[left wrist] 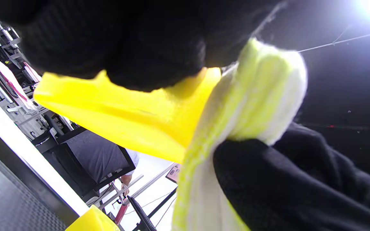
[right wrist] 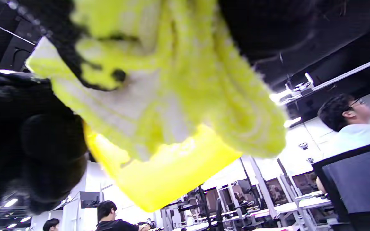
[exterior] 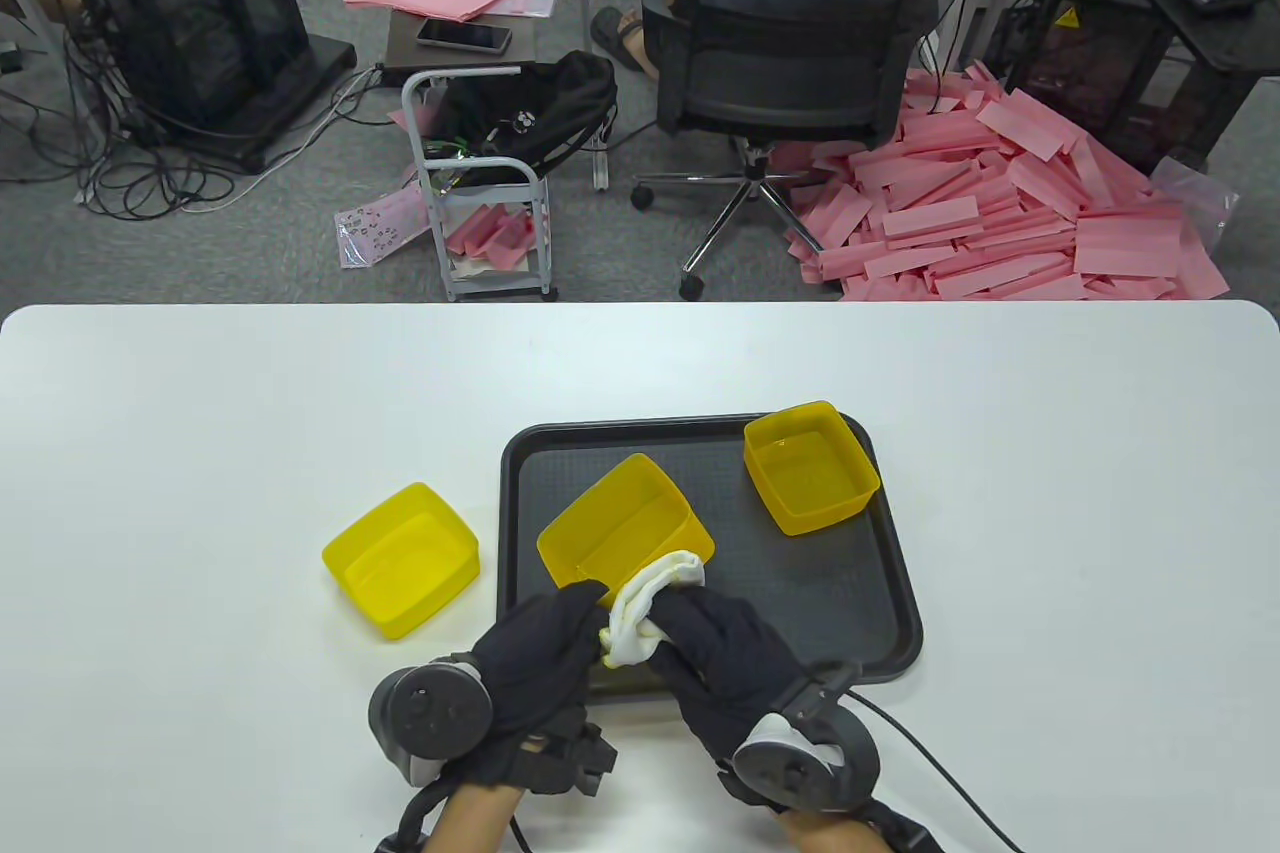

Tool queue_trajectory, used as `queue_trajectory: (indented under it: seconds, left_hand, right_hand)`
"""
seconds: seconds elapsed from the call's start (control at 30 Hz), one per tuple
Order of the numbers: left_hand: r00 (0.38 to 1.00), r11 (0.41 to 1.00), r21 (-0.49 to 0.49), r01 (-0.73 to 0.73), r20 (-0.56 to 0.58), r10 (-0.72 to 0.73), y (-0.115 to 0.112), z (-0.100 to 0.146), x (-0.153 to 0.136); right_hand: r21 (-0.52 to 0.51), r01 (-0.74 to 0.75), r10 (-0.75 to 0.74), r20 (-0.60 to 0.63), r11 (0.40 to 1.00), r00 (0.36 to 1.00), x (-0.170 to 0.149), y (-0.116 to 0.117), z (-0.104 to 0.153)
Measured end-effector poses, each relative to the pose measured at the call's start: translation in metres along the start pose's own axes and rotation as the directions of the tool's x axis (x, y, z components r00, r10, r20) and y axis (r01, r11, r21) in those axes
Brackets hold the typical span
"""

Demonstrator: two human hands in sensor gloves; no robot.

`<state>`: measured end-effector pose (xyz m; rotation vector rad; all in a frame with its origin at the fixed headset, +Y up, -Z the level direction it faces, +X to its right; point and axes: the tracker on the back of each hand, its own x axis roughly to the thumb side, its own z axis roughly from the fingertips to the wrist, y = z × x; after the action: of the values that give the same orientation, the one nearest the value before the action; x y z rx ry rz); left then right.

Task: Wipe plastic food containers with dish cloth

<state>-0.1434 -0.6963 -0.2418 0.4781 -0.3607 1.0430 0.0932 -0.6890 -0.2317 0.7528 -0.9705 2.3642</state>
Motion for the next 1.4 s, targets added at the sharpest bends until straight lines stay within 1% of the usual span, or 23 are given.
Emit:
queue_trajectory:
  seconds: [0.13, 0.23, 0.37, 0.43, 0.53, 0.63, 0.77, 0.87, 0.93, 1.0, 1.13, 1.2, 1.33, 1.4]
  left_hand:
    - [1.0, 1.0, -0.015, 0.005, 0.005, -0.005, -0.003, 0.0, 0.003]
    - [1.0, 1.0, -0.018, 0.002, 0.002, -0.002, -0.005, 0.001, 0.003]
    - [1.0, 1.0, -0.017, 0.014, -0.012, -0.014, -0.004, 0.001, 0.002]
    - [1.0, 1.0, -0.019, 0.004, -0.02, -0.005, -0.004, 0.001, 0.0]
    - [1.0, 1.0, -0.02, -0.005, -0.018, 0.004, -0.004, 0.001, 0.0]
    - [1.0, 1.0, -0.03, 0.004, -0.008, -0.005, -0.006, 0.002, 0.001]
    - [1.0, 0.999, -0.047, 0.022, 0.003, -0.022, -0.008, 0.003, 0.0]
    - [0.998, 0.997, -0.058, 0.056, 0.008, -0.056, -0.011, 0.003, -0.001]
    - [0.996, 0.994, -0.066, 0.09, 0.012, -0.089, -0.012, 0.003, -0.001]
    - [0.992, 0.99, -0.062, 0.127, 0.031, -0.125, -0.011, 0.002, -0.001]
    - [0.983, 0.981, -0.056, 0.184, 0.035, -0.183, -0.005, -0.002, -0.002]
    - [0.978, 0.977, -0.058, 0.206, 0.026, -0.205, 0.002, -0.005, -0.004]
    - [0.969, 0.968, -0.049, 0.247, -0.009, -0.248, 0.023, -0.012, -0.008]
    - [0.956, 0.956, -0.054, 0.289, -0.028, -0.291, 0.038, -0.014, -0.012]
  right_hand:
    - [-0.022, -0.026, 0.024, -0.081, 0.999, 0.996, -0.013, -0.007, -0.002]
    - [-0.018, -0.011, 0.009, -0.098, 1.0, 0.995, -0.012, -0.006, -0.001]
    - [0.043, -0.014, 0.015, -0.021, 0.999, 1.0, 0.003, 0.0, 0.001]
    - [0.064, -0.01, 0.011, -0.015, 0.998, 1.0, 0.007, 0.0, 0.001]
    - [0.057, -0.013, 0.014, -0.025, 0.998, 1.0, 0.004, -0.002, 0.0]
    - [0.041, -0.003, 0.006, -0.055, 0.999, 0.998, -0.006, -0.005, -0.001]
    - [0.032, -0.015, 0.019, -0.128, 0.999, 0.992, -0.029, -0.012, 0.0]
    - [0.052, 0.001, 0.005, -0.129, 0.999, 0.992, -0.045, -0.017, 0.0]
    - [0.087, 0.042, -0.03, -0.133, 0.995, 0.991, -0.054, -0.021, 0.0]
    - [0.075, 0.065, -0.052, -0.167, 0.995, 0.985, -0.063, -0.025, 0.0]
    - [0.048, 0.087, -0.075, -0.213, 0.995, 0.974, -0.073, -0.033, 0.0]
    - [0.051, 0.1, -0.085, -0.234, 0.994, 0.968, -0.077, -0.034, 0.001]
    - [0.056, 0.111, -0.093, -0.255, 0.992, 0.962, -0.083, -0.034, 0.002]
    - [0.053, 0.116, -0.098, -0.265, 0.992, 0.959, -0.086, -0.034, 0.002]
